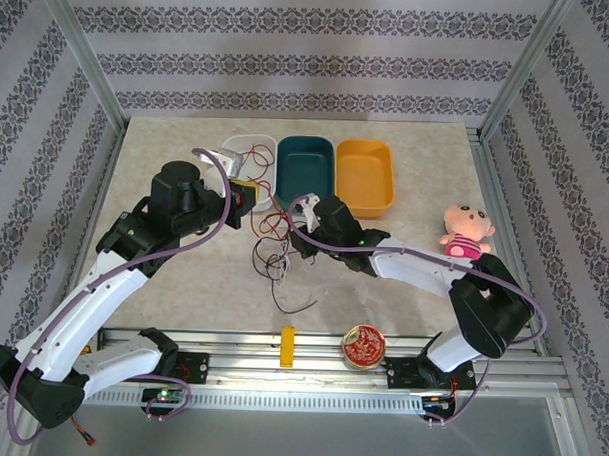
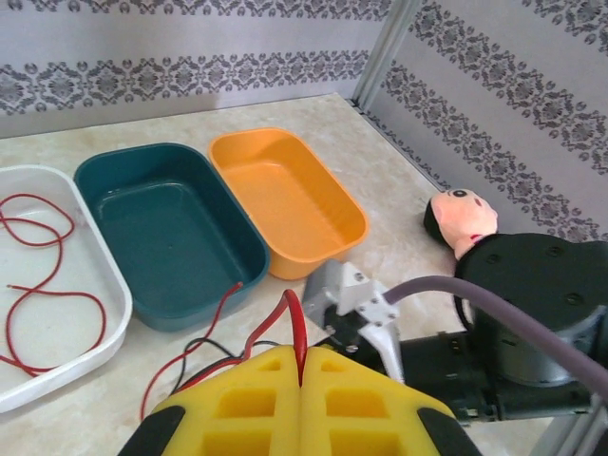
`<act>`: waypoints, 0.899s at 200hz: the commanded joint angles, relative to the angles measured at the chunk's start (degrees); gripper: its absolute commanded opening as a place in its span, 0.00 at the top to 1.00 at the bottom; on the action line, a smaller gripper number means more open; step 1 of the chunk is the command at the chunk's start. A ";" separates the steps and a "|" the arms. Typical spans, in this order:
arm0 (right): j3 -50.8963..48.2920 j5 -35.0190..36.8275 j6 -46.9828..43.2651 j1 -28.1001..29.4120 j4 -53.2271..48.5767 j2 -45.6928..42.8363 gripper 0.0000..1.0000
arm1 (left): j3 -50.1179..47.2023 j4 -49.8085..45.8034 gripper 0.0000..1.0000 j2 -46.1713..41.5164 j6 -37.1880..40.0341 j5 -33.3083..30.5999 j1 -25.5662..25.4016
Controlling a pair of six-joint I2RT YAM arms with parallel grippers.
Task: Untangle the cables
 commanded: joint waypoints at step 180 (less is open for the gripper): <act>-0.66 -3.46 -0.55 -1.10 2.94 2.00 0.67 | 0.24 0.01 1.00 -0.96 0.90 -0.47 0.87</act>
